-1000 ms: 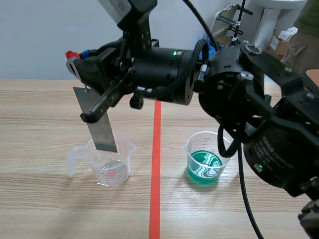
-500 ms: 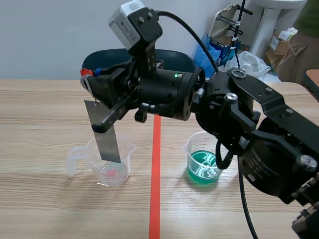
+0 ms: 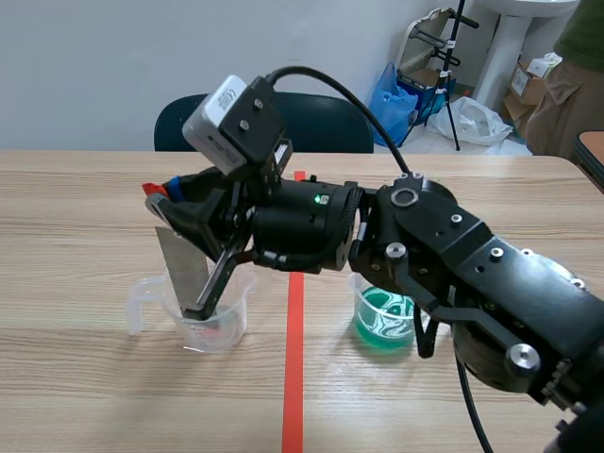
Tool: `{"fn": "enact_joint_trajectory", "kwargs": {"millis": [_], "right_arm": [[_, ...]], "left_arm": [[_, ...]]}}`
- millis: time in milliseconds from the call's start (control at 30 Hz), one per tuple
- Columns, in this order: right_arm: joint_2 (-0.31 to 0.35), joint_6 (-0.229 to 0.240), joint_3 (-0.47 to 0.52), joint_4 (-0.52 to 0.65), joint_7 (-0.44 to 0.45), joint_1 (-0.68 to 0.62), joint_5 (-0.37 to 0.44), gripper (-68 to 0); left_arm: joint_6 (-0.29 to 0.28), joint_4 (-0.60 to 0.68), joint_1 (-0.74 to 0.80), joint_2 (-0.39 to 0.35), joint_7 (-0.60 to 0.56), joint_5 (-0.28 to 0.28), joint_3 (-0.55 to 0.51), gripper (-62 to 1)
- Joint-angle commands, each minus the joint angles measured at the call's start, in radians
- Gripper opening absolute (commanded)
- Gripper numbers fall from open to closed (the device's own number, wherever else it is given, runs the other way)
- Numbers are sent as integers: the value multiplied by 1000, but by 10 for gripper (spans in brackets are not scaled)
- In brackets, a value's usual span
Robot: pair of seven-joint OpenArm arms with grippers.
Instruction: Do the redox reaction experiment
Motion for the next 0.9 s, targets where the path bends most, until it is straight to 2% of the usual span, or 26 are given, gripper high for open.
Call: {"fn": "enact_joint_trajectory", "kwargs": {"millis": [0,233,367,467,567,800,867], "right_arm": [[-3,-8,10,2,46,29,-4,-669],[-3,-30,10,-11,142,29,-114,-669],[-1,-42,10,-11,165,29,-174,-669],[11,-71,10,-11,193,29,-179,-669],[16,-71,10,-11,234,29,-208,-669],[16,-73,10,-19,235,29,-227,-669],[16,-90,10,-23,235,29,-241,-669]], "left_arm": [[2,10,10,8,-46,0,-5,14],[2,10,10,8,-46,0,-5,14],[2,10,10,8,-46,0,-5,14],[2,10,10,8,-46,0,-5,14],[2,10,8,8,-46,0,-5,14],[2,10,8,8,-46,0,-5,14],[2,10,8,8,-46,0,-5,14]]}}
